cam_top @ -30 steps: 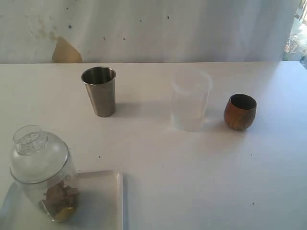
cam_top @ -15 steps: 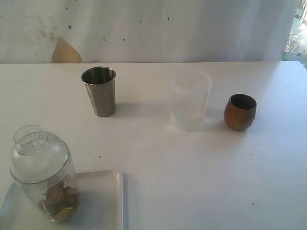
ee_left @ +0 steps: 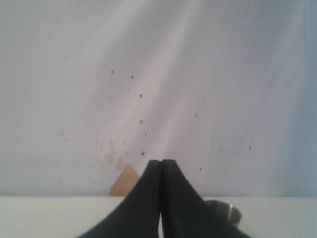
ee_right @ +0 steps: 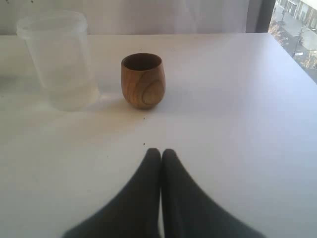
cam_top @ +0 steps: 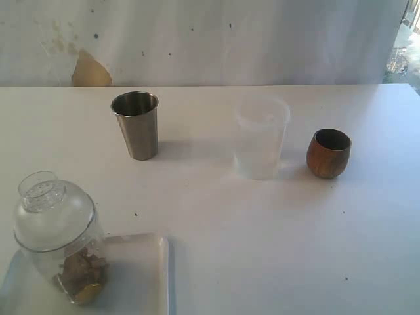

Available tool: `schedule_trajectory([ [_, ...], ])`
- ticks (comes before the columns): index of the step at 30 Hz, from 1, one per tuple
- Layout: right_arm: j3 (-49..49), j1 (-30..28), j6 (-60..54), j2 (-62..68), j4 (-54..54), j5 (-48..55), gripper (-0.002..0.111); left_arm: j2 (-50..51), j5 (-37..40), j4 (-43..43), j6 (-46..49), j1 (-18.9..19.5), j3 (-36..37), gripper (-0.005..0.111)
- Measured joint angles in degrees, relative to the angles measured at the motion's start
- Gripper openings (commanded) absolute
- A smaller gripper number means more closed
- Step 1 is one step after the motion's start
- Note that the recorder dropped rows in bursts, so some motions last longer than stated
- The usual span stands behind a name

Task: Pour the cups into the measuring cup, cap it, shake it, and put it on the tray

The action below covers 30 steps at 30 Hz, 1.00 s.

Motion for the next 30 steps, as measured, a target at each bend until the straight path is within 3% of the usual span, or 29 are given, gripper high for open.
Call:
schedule_trajectory([
  [3,0.0,0.0,0.0,0.0,0.0,0.0,0.0,0.0,0.1,-2.5,0.1,0.0,4.5,0.0],
  [5,0.0,0.0,0.0,0.0,0.0,0.0,0.0,0.0,-0.2,-13.4,0.1,0.0,7.4,0.0],
  [11,0.0,0.0,0.0,0.0,0.0,0.0,0.0,-1.7,-0.6,-68.2,0.1,0.0,8.6,0.0],
  [15,0.0,0.0,0.0,0.0,0.0,0.0,0.0,-5.5,-0.3,-88.9,0.1,0.0,8.1,0.0],
  [22,0.0,0.0,0.0,0.0,0.0,0.0,0.0,-11.2,1.6,-104.3,0.1,0.0,8.0,0.0],
  [30,0.0,0.0,0.0,0.0,0.0,0.0,0.0,-12.1,5.6,-107.0,0.1,0.0,8.1,0.0],
])
